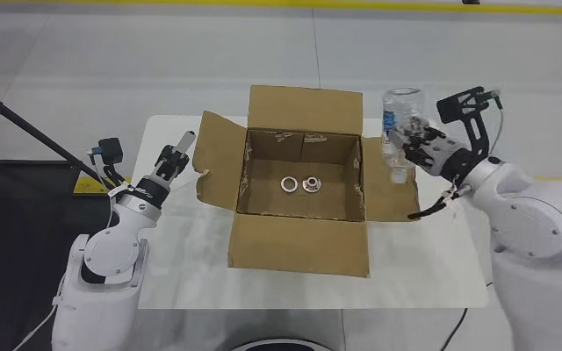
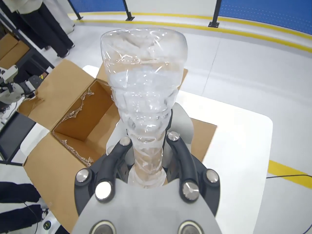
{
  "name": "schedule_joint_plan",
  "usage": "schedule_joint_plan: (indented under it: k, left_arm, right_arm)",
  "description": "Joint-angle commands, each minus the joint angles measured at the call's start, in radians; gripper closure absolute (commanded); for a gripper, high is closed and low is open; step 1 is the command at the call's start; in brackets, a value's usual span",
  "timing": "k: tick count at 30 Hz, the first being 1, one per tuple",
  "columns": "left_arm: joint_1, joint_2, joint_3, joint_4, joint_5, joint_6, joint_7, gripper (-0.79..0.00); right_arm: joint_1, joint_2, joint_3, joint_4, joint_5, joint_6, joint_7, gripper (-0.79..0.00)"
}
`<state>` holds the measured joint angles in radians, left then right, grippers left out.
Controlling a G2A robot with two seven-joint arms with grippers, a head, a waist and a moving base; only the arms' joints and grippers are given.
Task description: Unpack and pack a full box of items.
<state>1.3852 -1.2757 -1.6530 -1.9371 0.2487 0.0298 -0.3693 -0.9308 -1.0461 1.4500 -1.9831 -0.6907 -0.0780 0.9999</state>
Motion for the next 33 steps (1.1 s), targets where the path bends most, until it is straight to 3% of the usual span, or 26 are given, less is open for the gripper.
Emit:
schedule_joint_plan:
  k: [1, 5, 13, 33]
  left_arm:
    - [0.0, 0.0, 0.0, 0.0, 0.0, 0.0, 0.0, -0.785]
    - [0.0, 0.0, 0.0, 0.0, 0.0, 0.0, 0.0, -0.785]
    - [0.0, 0.0, 0.0, 0.0, 0.0, 0.0, 0.0, -0.785]
    - [0.0, 0.0, 0.0, 0.0, 0.0, 0.0, 0.0, -0.785]
  right_arm:
    - [0.059, -0.008, -0.099, 0.037, -0.027, 0.02, 0.019, 0.0]
    - [0.179, -0.032, -0.283, 0.139, -0.06, 0.023, 0.048, 0.0]
    - [0.329, -0.077, -0.545, 0.304, -0.111, -0.155, 0.097, 0.0]
    - [0.534, -0.205, -0.862, 0.754, -0.114, -0.369, 0.09, 0.0]
